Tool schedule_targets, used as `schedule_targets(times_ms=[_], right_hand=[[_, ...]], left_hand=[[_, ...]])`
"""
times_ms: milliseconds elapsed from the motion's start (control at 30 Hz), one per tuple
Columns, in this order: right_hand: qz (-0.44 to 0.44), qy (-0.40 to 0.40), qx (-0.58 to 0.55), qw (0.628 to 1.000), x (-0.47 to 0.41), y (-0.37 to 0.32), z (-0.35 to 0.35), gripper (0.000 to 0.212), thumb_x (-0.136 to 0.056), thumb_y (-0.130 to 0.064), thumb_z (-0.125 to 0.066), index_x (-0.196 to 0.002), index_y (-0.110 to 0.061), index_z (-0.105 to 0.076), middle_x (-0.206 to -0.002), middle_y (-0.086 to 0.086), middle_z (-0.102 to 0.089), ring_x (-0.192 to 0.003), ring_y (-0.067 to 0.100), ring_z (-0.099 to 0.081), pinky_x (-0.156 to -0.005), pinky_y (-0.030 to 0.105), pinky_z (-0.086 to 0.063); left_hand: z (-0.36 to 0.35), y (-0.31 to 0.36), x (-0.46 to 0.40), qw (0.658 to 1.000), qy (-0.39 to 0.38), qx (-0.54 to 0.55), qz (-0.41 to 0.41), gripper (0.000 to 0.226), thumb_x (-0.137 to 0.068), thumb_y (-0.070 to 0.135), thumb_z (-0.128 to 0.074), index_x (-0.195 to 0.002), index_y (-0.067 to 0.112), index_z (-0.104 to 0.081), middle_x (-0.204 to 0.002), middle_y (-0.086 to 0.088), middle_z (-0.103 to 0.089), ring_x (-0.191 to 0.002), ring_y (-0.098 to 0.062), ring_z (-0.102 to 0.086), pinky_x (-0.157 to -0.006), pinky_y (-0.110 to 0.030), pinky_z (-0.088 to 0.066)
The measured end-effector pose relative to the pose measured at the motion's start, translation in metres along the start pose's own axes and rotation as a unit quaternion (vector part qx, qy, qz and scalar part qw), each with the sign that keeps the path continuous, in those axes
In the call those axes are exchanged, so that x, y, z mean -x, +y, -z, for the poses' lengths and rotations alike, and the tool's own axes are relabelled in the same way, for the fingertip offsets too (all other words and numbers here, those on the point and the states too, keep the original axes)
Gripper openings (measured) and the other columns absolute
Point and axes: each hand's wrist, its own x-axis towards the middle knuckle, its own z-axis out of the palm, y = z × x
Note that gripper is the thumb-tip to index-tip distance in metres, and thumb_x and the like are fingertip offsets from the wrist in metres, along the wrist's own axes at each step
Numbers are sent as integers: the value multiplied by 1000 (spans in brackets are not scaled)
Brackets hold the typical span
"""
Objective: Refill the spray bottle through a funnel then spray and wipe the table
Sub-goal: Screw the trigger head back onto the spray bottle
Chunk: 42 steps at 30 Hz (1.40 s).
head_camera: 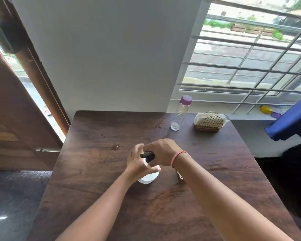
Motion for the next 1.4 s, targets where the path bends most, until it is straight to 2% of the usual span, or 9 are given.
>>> schedule_targets(times_ms=[133, 267, 367, 433, 533, 700, 800, 1233, 1400], right_hand=[[-10, 43, -1, 999, -2, -6, -5, 21, -74, -43, -64, -77, -27, -51, -85, -2, -68, -81, 23, -61, -65, 29, -34], [-56, 86, 8, 995, -5, -12, -18, 25, -74, -46, -61, -74, -25, -49, -81, -1, -69, -77, 24, -63, -78, 33, -31], [-115, 96, -7, 989, -11, -18, -23, 25, -77, -46, -60, -74, -24, -50, -84, 2, -69, -81, 24, -63, -86, 34, -31], [-140, 97, -4, 985, -16, -22, -22, 25, -78, -46, -59, -74, -22, -51, -85, 3, -70, -81, 24, -63, -88, 34, -30], [-115, 79, 6, 990, -18, -20, -16, 24, -77, -44, -61, -75, -23, -51, -83, 0, -68, -84, 23, -63, -80, 33, -28], [7, 18, 20, 1000, -14, -5, 1, 22, -76, -45, -64, -85, -25, -59, -87, -4, -69, -87, 20, -61, -82, 34, -32], [13, 54, 26, 998, -14, -6, -4, 19, -79, -42, -60, -75, -24, -53, -83, 1, -71, -72, 24, -54, -86, 34, -37], [-111, 96, 15, 989, -23, -23, -17, 23, -80, -39, -53, -69, -20, -53, -81, 3, -69, -70, 25, -56, -79, 32, -29], [-53, 39, 2, 998, -21, -17, -11, 33, -76, -56, -61, -84, -24, -64, -83, -5, -69, -78, 18, -60, -84, 34, -30]], left_hand=[[8, -5, -4, 994, -91, -14, -56, 29, -73, 40, -72, -97, 27, -64, -102, 2, -69, -103, -20, -63, -82, -32, -48], [2, 3, 3, 999, -21, -35, -27, 6, -82, 30, -63, -77, 28, -61, -80, 8, -63, -85, -17, -63, -63, -25, -37], [-5, 6, 11, 997, 53, 48, 43, 17, -77, 32, -64, -66, 36, -51, -84, 5, -65, -83, -24, -65, -61, -28, -40], [-9, 15, 19, 987, 119, 70, 85, 5, -80, 27, -64, -84, 25, -62, -106, -5, -65, -95, -30, -64, -71, -32, -44], [-11, 21, 23, 979, 142, 84, 118, 27, -82, 23, -66, -105, 10, -64, -122, -10, -59, -110, -32, -59, -88, -36, -44], [9, -10, -10, 998, -54, -39, 3, 61, -54, 69, -74, -105, 38, -62, -108, 11, -62, -106, -15, -60, -89, -39, -52], [13, -15, -12, 995, -90, -52, -10, 50, -59, 65, -70, -102, 39, -62, -105, 15, -64, -104, -11, -63, -84, -27, -50], [-8, -5, 9, 994, 103, 7, 31, 34, -73, 32, -70, -105, 22, -66, -104, -1, -66, -100, -25, -63, -78, -32, -48], [-20, -7, 18, 980, 199, 12, 13, 33, -69, 23, -77, -100, 14, -71, -96, -2, -71, -95, -24, -64, -83, -33, -49]])
